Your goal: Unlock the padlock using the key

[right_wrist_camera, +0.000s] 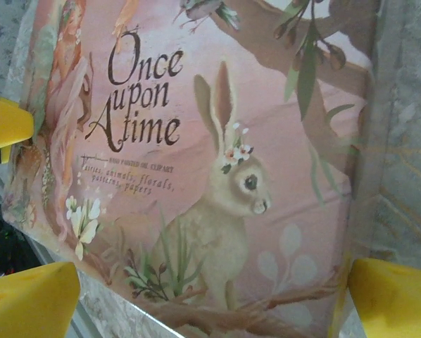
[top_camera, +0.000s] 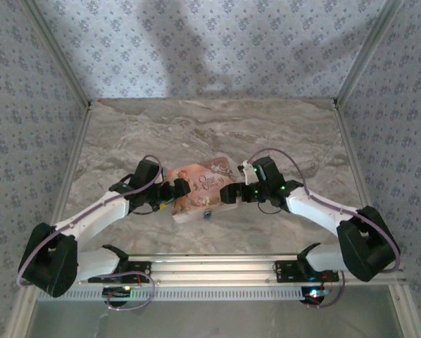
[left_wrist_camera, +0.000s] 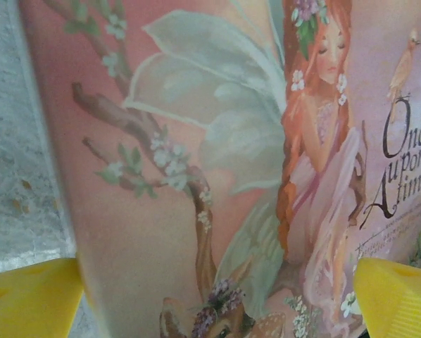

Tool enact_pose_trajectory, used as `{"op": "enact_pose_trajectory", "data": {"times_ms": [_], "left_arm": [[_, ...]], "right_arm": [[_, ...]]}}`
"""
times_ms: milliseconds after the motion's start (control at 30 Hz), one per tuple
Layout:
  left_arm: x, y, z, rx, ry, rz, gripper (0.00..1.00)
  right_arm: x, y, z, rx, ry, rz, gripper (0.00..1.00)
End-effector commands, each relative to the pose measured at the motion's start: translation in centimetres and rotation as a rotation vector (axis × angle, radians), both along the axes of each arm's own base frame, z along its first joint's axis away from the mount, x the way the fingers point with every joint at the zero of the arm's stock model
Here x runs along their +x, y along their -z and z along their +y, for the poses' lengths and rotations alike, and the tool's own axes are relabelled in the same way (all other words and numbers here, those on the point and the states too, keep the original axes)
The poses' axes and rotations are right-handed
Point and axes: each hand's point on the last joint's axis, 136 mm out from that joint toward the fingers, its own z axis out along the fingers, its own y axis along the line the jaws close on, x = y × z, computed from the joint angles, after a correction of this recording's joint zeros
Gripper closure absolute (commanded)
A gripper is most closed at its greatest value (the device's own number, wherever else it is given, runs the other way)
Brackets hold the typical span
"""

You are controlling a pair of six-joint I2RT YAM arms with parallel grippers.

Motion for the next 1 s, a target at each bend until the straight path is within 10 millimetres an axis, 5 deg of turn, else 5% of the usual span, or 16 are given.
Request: {"op": "enact_pose_trajectory", "data": {"times_ms": [0, 300, 633, 967], "left_arm": [[2.8, -2.9, -2.0, -0.062, 0.014, -0.109, 0.02], [8.7, -4.4, -2.5, -0.011, 0.022, -0.192, 0.02], [13.3, -3.8, -3.3, 0.067, 0.081, -0.206, 0.02], [16.1, -5.7, -0.5, 0.112, 0.026, -0.253, 0.02]], "right_arm": [[1.0, -1.6, 1.6, 0.048, -0.031, -0.032, 0.02], [1.5, -1.2, 2.3, 0.062, -0.039, -0.005, 0.05], [1.5, -1.2, 2.0, 0.046, -0.029, -0.005, 0.05], [2.7, -1.0, -4.4, -0.092, 0.133, 0.01, 0.04]]}}
